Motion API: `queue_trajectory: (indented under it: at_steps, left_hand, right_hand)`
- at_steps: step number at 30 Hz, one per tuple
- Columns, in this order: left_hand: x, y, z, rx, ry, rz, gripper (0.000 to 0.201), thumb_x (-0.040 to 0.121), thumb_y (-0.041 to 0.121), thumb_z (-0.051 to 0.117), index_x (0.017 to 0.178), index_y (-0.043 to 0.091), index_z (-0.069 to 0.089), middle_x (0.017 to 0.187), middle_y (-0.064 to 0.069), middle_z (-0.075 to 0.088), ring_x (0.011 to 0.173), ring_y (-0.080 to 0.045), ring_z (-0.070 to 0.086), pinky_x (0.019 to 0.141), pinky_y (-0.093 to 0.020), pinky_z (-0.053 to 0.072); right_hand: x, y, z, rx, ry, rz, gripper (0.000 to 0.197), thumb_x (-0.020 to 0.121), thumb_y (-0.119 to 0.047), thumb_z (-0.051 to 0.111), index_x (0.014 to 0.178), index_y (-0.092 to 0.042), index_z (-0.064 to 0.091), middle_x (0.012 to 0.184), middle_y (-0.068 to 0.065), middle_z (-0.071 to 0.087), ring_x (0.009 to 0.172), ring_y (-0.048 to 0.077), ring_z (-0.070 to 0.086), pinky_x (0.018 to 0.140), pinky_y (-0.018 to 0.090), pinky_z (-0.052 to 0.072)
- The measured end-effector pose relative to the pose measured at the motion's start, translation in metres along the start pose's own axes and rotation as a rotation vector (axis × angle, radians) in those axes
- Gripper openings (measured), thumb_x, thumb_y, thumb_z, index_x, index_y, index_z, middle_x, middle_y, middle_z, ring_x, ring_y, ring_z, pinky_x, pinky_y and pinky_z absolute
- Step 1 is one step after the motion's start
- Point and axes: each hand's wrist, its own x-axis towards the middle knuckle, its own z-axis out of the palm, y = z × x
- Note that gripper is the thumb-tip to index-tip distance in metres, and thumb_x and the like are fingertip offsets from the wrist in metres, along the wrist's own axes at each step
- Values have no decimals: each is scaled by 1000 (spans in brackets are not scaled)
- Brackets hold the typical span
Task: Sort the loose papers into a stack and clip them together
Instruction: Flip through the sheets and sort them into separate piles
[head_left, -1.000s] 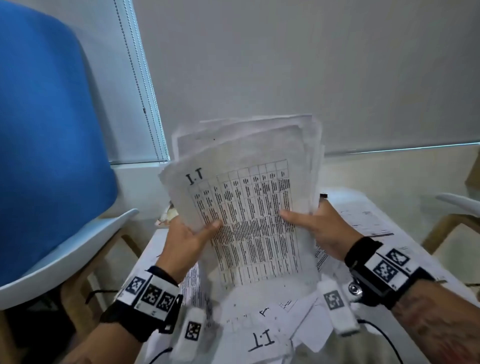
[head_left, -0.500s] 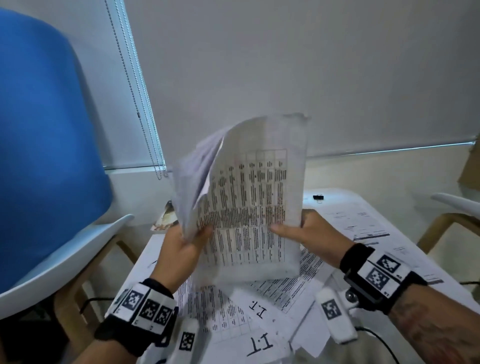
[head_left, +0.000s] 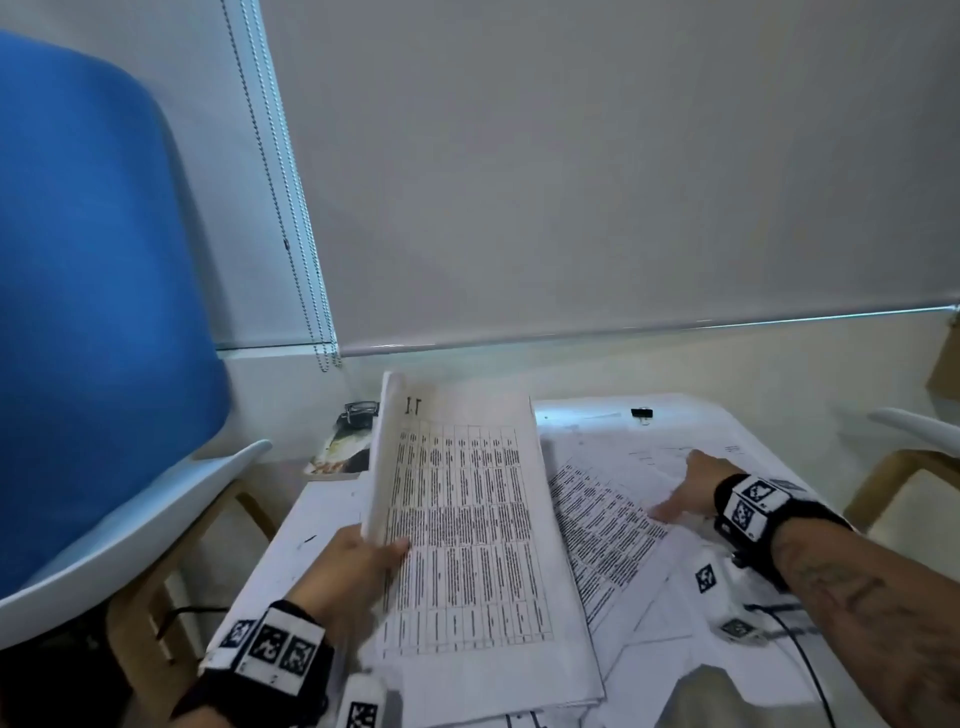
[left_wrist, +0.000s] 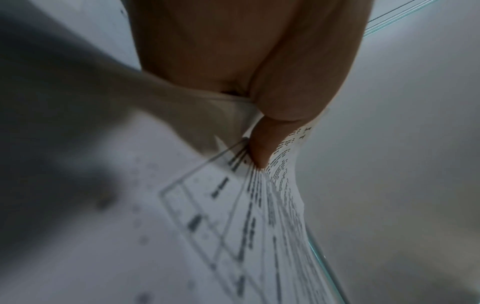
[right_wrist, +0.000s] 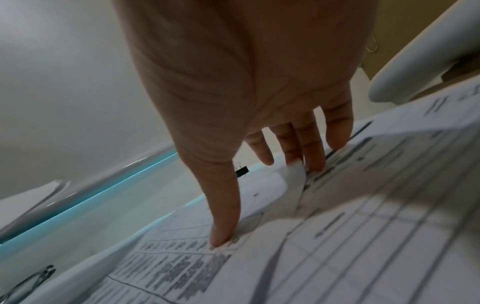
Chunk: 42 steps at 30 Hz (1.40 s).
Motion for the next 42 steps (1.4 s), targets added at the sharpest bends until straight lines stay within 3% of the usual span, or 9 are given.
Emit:
queue_trajectory:
  at_steps: [9, 13, 15, 20, 24, 29, 34, 36, 42]
  left_hand:
    - [-1, 14, -2, -162, 3, 37, 18, 93, 7, 64, 100, -9, 64, 72, -11, 73, 66, -26, 69, 66, -35, 54]
    - [-11, 40, 0, -216, -59, 89, 18, 93, -2, 60, 106, -14, 63, 89, -21, 72, 87, -36, 68, 94, -53, 52]
    - [-20, 53, 3, -222, -101, 108, 23, 91, 1, 63, 108, -13, 61, 94, -23, 66, 90, -36, 61, 94, -56, 49]
    - [-30, 76, 12, -232, -155, 204, 17, 91, 5, 64, 103, -6, 60, 79, -13, 58, 71, -26, 55, 60, -32, 47]
    - [-37, 82, 17, -281, -146, 275, 18, 84, 12, 70, 92, -1, 63, 77, -11, 63, 77, -29, 60, 76, -43, 51]
    - [-43, 90, 11, -326, 80, 502, 12, 92, 13, 66, 94, 1, 67, 94, -26, 65, 90, -39, 64, 90, -59, 53]
    - [-53, 93, 12, -227, 221, 779, 31, 93, 0, 61, 109, 27, 59, 103, 6, 68, 87, 4, 67, 73, -17, 57]
    - [-54, 85, 13, -257, 265, 796, 49, 91, -7, 59, 113, 35, 46, 109, 7, 64, 90, 6, 67, 73, -15, 57]
    - [-47, 46, 10, -245, 263, 668, 47, 87, -5, 66, 122, 21, 50, 104, 3, 71, 87, -4, 74, 75, -25, 62]
  right_hand:
    - [2, 3, -3, 581, 130, -205, 59, 91, -20, 70, 143, -4, 47, 146, 15, 52, 123, 34, 58, 100, 40, 49]
    - [-22, -17, -43, 841, 136, -422, 53, 96, -12, 62, 146, -6, 43, 133, 6, 50, 59, 23, 60, 52, 30, 57]
    - [-34, -29, -67, 809, 124, -526, 50, 95, -15, 64, 141, -14, 45, 125, -1, 44, 50, 14, 53, 47, 24, 52]
    - [-51, -52, -106, 684, 25, -752, 24, 96, -9, 61, 119, -3, 65, 104, 5, 62, 69, 12, 54, 53, 21, 49]
    - [-78, -76, -115, 861, -34, -812, 14, 98, -20, 58, 102, -21, 72, 91, 0, 76, 78, 17, 65, 75, 36, 49]
    - [-99, -86, -96, 1191, -196, -782, 67, 81, -65, 56, 126, -17, 62, 114, 17, 69, 97, 27, 65, 89, 46, 49]
    - [-112, -97, -50, 1000, 8, -837, 65, 67, -53, 80, 101, 1, 71, 107, 27, 72, 92, 38, 71, 90, 57, 55]
    - [-113, -98, -37, 993, 48, -818, 74, 68, -57, 79, 105, 7, 69, 109, 33, 69, 98, 48, 68, 90, 61, 53]
    - [-104, -88, 10, 830, -7, -699, 63, 69, -62, 76, 99, -8, 64, 84, 4, 69, 74, 20, 67, 82, 40, 59]
